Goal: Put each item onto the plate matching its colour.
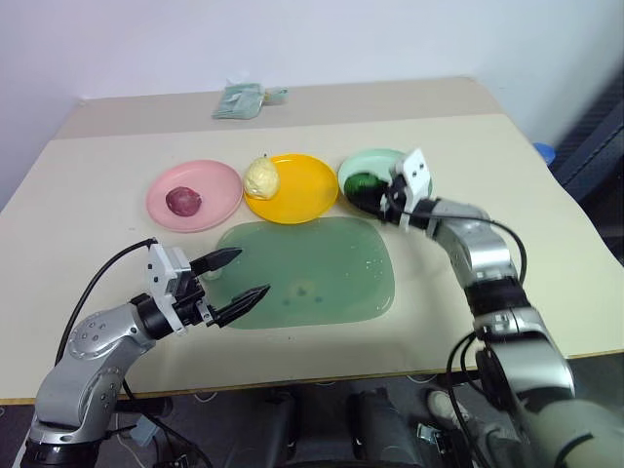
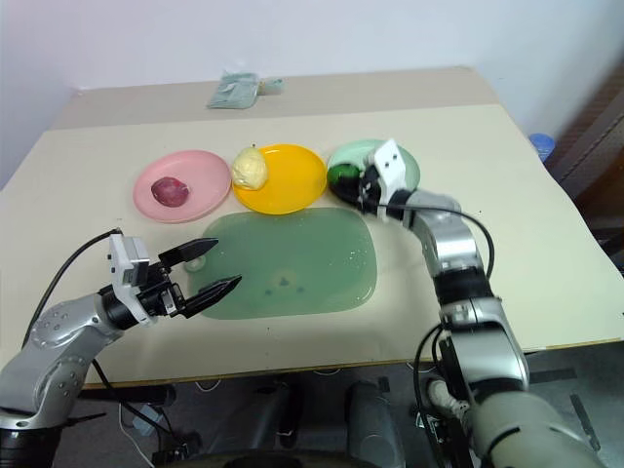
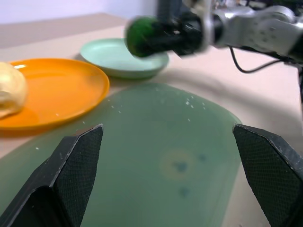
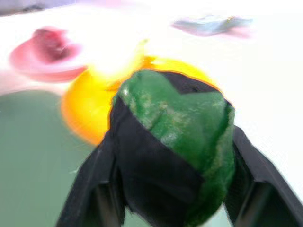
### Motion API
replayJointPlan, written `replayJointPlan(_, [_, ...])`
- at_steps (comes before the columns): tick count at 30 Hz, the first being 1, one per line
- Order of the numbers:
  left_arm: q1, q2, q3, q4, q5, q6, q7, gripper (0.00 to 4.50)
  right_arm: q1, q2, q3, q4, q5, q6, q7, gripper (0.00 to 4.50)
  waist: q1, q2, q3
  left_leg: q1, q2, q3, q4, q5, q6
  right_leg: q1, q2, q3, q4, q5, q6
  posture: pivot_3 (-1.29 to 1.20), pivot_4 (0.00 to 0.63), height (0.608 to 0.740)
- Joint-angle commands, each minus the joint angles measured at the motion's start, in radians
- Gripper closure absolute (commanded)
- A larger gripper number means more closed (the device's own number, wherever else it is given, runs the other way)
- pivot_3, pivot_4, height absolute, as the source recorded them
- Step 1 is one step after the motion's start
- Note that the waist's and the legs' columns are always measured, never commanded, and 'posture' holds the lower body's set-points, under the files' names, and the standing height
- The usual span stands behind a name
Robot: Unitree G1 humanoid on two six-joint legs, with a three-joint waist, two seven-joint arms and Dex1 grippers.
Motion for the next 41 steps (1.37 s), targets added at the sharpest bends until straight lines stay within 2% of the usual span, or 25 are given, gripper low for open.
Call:
replayJointPlan(1, [-0.008, -0.012, 0.012, -0.046, 0.028, 0.003, 0.076, 0.00, -0.160, 0.014, -0.050, 0.306, -0.050, -0.171, -0.121, 2.26, -0.001, 0.000, 0.000, 0.000, 0.000, 0.000, 0.000, 0.000, 0.000, 0.000, 0.000, 0.000, 0.000, 0.000, 0.000, 0.00, 0.150, 0.740])
replayJointPlan(6, [-0.013, -0.017, -0.014, -0.057, 0.111, 0.015, 0.178, 0.00, -0.275, 0.019, -0.065, 0.571, -0.111, -0.255, -0.233, 2.26, -0.003, 0.000, 0.000, 0.000, 0.000, 0.000, -0.001, 0.001, -0.001, 0.000, 0.000, 0.000, 0.000, 0.000, 0.000, 0.00, 0.150, 0.740])
replayJointPlan(9, [0.000, -0.036, -0.013, -0.066, 0.181, -0.037, 0.226, 0.00, -0.291, 0.024, -0.080, 0.616, -0.127, -0.270, -0.262, 1.31, -0.006, 0.000, 0.000, 0.000, 0.000, 0.000, -0.001, 0.001, -0.001, 0.000, 0.000, 0.000, 0.000, 0.000, 0.000, 0.00, 0.150, 0.740])
replayJointPlan(10, [-0.001, -0.052, -0.010, -0.063, 0.185, -0.054, 0.234, 0.00, -0.295, 0.025, -0.086, 0.623, -0.130, -0.274, -0.270, 0.92, -0.006, 0.000, 0.000, 0.000, 0.000, 0.001, -0.001, 0.001, -0.001, 0.000, 0.000, 0.001, 0.000, 0.000, 0.000, 0.00, 0.150, 0.740])
replayJointPlan(11, [-0.002, -0.065, -0.008, -0.060, 0.187, -0.066, 0.240, 0.00, -0.299, 0.024, -0.091, 0.628, -0.133, -0.278, -0.276, 0.28, -0.006, 0.000, 0.000, 0.000, 0.000, 0.001, -0.001, 0.001, -0.001, 0.000, 0.001, 0.001, 0.000, 0.000, 0.000, 0.00, 0.150, 0.740])
replayJointPlan(12, [-0.006, -0.080, -0.004, -0.054, 0.192, -0.076, 0.252, 0.00, -0.302, 0.021, -0.099, 0.628, -0.132, -0.281, -0.270, 0.02, -0.006, 0.000, 0.000, 0.000, 0.000, 0.001, -0.001, 0.001, -0.001, -0.001, 0.001, 0.001, 0.000, 0.000, 0.000, 0.00, 0.150, 0.740])
replayJointPlan(15, [-0.005, -0.091, -0.001, -0.046, 0.203, -0.081, 0.259, 0.00, -0.301, 0.008, -0.115, 0.621, -0.136, -0.295, -0.238, 0.02, -0.006, 0.000, 0.000, 0.000, 0.000, 0.001, -0.001, 0.001, -0.001, -0.001, 0.001, 0.001, 0.000, 0.000, 0.000, 0.00, 0.150, 0.740])
replayJointPlan(20, [0.037, -0.076, 0.027, -0.044, 0.214, -0.105, 0.245, 0.00, -0.233, -0.030, -0.150, 0.535, -0.095, -0.347, -0.049, 0.02, -0.005, 0.000, 0.000, 0.000, 0.000, 0.001, -0.001, 0.001, -0.001, 0.000, 0.001, 0.001, 0.000, 0.000, 0.000, 0.00, 0.150, 0.740])
replayJointPlan(22, [0.056, -0.072, 0.058, -0.017, 0.233, -0.108, 0.269, 0.00, -0.067, -0.055, -0.172, 0.268, -0.013, -0.291, 0.065, 0.02, 0.003, -0.001, 0.000, 0.000, 0.000, 0.000, -0.001, 0.000, 0.000, 0.000, 0.001, 0.001, -0.001, 0.000, 0.000, 0.00, 0.150, 0.740])
replayJointPlan(24, [0.073, -0.059, 0.073, 0.000, 0.256, -0.103, 0.281, 0.00, 0.149, -0.087, -0.180, -0.084, 0.056, -0.187, 0.104, 0.02, 0.011, -0.001, -0.001, 0.000, 0.000, -0.001, 0.000, -0.001, 0.002, 0.001, 0.001, 0.000, 0.000, 0.000, 0.000, 0.00, 0.150, 0.740])
replayJointPlan(29, [0.124, -0.024, 0.117, 0.003, 0.220, -0.094, 0.225, 0.00, 0.575, -0.170, -0.251, -0.700, 0.151, 0.075, 0.027, 0.02, 0.024, 0.001, 0.000, -0.001, 0.000, 0.000, 0.000, -0.003, 0.004, 0.000, 0.000, 0.001, 0.000, 0.000, 0.000, 0.00, 0.150, 0.740])
replayJointPlan(32, [0.160, 0.008, 0.160, 0.000, 0.184, -0.083, 0.181, 0.00, 0.769, -0.194, -0.318, -0.914, 0.199, 0.185, -0.027, 0.02, 0.023, 0.001, 0.000, 0.000, 0.001, 0.001, 0.001, -0.003, 0.004, 0.000, 0.000, 0.001, 0.001, 0.000, 0.000, 0.00, 0.150, 0.740])
replayJointPlan(35, [0.182, 0.041, 0.184, -0.006, 0.150, -0.071, 0.135, 0.00, 0.911, -0.203, -0.365, -1.024, 0.216, 0.233, -0.057, 0.02, 0.024, 0.001, -0.001, 0.000, 0.002, 0.000, 0.001, -0.003, 0.004, 0.001, 0.001, 0.001, 0.000, -0.002, -0.002, 0.00, 0.150, 0.740])
replayJointPlan(41, [0.174, 0.078, 0.187, -0.005, 0.101, -0.006, 0.096, 0.00, 1.005, -0.195, -0.392, -1.108, 0.235, 0.271, -0.107, 0.02, 0.024, 0.001, -0.001, 0.000, 0.002, 0.001, 0.001, -0.003, 0.004, 0.002, 0.000, 0.001, 0.000, -0.002, -0.003, 0.00, 0.150, 0.740])
